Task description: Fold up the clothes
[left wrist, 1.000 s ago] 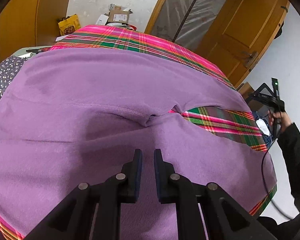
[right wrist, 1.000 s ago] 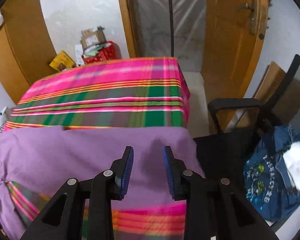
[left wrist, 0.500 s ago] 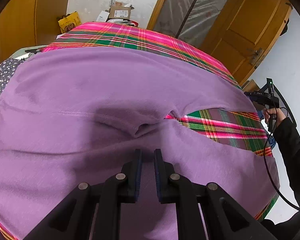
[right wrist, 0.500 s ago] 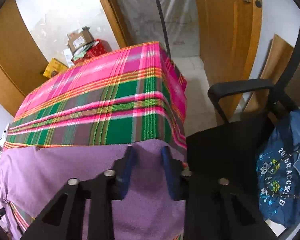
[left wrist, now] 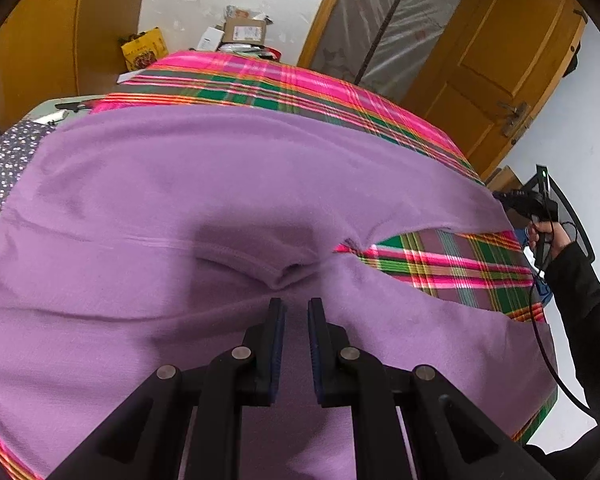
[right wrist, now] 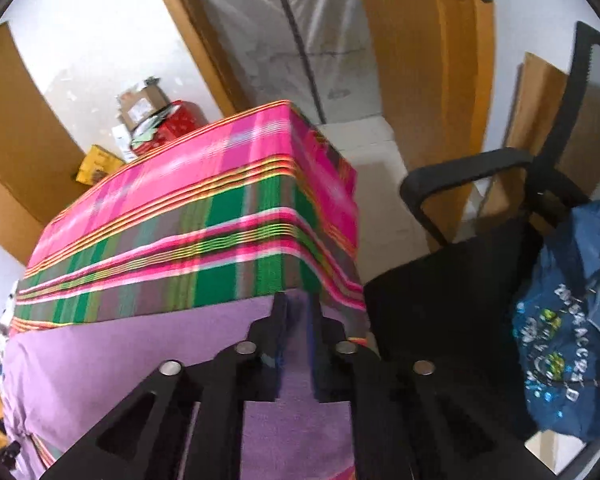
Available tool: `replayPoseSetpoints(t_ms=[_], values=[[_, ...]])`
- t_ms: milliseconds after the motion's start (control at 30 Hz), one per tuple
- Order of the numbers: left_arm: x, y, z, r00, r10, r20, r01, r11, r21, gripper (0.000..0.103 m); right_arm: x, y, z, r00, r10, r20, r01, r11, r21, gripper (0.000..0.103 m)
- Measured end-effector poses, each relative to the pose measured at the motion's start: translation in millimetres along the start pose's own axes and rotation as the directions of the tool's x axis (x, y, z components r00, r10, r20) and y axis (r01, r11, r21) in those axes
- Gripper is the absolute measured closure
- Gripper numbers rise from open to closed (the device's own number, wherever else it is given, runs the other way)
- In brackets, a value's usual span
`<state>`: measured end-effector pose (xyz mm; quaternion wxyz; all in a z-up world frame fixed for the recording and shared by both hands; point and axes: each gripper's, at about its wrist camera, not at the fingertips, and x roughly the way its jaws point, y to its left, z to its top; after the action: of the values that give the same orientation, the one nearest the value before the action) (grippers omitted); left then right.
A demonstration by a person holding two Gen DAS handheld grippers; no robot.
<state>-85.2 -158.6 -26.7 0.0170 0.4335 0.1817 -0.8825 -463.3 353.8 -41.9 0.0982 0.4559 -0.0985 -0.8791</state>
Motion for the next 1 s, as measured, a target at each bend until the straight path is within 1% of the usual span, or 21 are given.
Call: replayPoseSetpoints(t_ms=[67, 167, 233, 300, 400, 500, 533, 567, 600, 633, 733, 833, 867, 900, 967, 1000], values=[[-4.2, 5.7, 1.6, 1.0, 0.007, 0.014, -0.007, 1.0, -0.013, 0.092, -7.8, -7.2, -3.0, 1.0, -0.006, 0.014, 0.006, 1.0, 0.025, 0.073], [-8.0, 12.8, 3.0, 1.0, 0.01, 0.029, -0.009, 1.0, -0.03, 0.092, -15.4, -22.6, -11.6, 1.0, 0.016, 0.012, -0.017, 0.996, 0.088, 0.073], [-7.7, 14.2, 3.1, 1.0, 0.006, 0.03, -0.005, 0.999, -0.033, 0.092, -16.2, -28.4, -22.1, 0.997, 0.073, -0.004, -0.072, 0.989, 0.126, 0.073], [-7.3, 15.5, 3.3, 1.0, 0.002, 0.03, -0.001, 0.999, -0.037, 0.092, -13.6, -26.9, -34.7, 0.99, 0.137, -0.024, -0.134, 0.984, 0.122, 0.073], [-6.8, 17.6, 3.5, 0.999, -0.004, 0.032, 0.005, 0.999, -0.042, 0.092, -17.4, -28.8, -46.9, 0.984, 0.176, -0.008, -0.173, 0.975, 0.139, 0.075], [-11.6, 19.2, 4.6, 0.999, -0.003, 0.047, 0.004, 0.999, -0.041, 0.092, -23.3, -32.9, -50.0, 0.99, 0.143, -0.005, -0.141, 0.978, 0.154, 0.076], [-14.0, 20.6, 5.1, 0.999, 0.0, 0.054, 0.002, 0.999, -0.041, 0.092, -25.6, -33.5, -49.9, 0.994, 0.112, -0.01, -0.109, 0.982, 0.153, 0.079], [-16.5, 21.9, 5.5, 0.998, 0.002, 0.061, 0.0, 0.999, -0.042, 0.092, -27.3, -32.0, -49.3, 0.999, 0.039, -0.03, -0.034, 0.99, 0.135, 0.086], [-18.6, 24.2, 6.2, 0.998, 0.006, 0.067, -0.003, 0.999, -0.045, 0.092, -29.2, -30.0, -49.4, 0.999, -0.001, -0.036, 0.005, 0.993, 0.118, 0.086], [-20.7, 26.8, 6.9, 0.997, 0.011, 0.072, -0.008, 0.999, -0.048, 0.092, -32.3, -27.0, -49.8, 0.999, -0.015, -0.03, 0.018, 0.994, 0.106, 0.086], [-28.6, 35.3, 10.9, 0.995, 0.032, 0.094, -0.027, 0.998, -0.06, 0.092, -52.9, -7.1, -52.8, 0.999, 0.024, 0.035, -0.026, 0.997, 0.069, 0.084], [-34.7, 44.0, 16.8, 0.992, 0.055, 0.116, -0.047, 0.996, -0.07, 0.092, -70.5, 30.0, -54.6, 0.994, 0.073, 0.081, -0.072, 0.997, -0.019, 0.083], [-36.9, 46.7, 18.7, 0.99, 0.065, 0.125, -0.057, 0.996, -0.072, 0.092, -75.7, 44.9, -57.4, 0.992, 0.092, 0.09, -0.087, 0.995, -0.055, 0.079], [-39.2, 49.4, 20.0, 0.988, 0.074, 0.133, -0.064, 0.995, -0.076, 0.092, -80.4, 59.7, -60.8, 0.989, 0.112, 0.097, -0.104, 0.99, -0.091, 0.075], [-47.0, 58.9, 23.9, 0.983, 0.093, 0.158, -0.079, 0.993, -0.09, 0.092, -89.4, 90.7, -67.3, 0.981, 0.163, 0.106, -0.143, 0.975, -0.169, 0.075], [-51.0, 64.1, 25.9, 0.98, 0.104, 0.171, -0.089, 0.991, -0.097, 0.092, -94.5, 109.4, -71.9, 0.975, 0.197, 0.102, -0.172, 0.961, -0.216, 0.075]])
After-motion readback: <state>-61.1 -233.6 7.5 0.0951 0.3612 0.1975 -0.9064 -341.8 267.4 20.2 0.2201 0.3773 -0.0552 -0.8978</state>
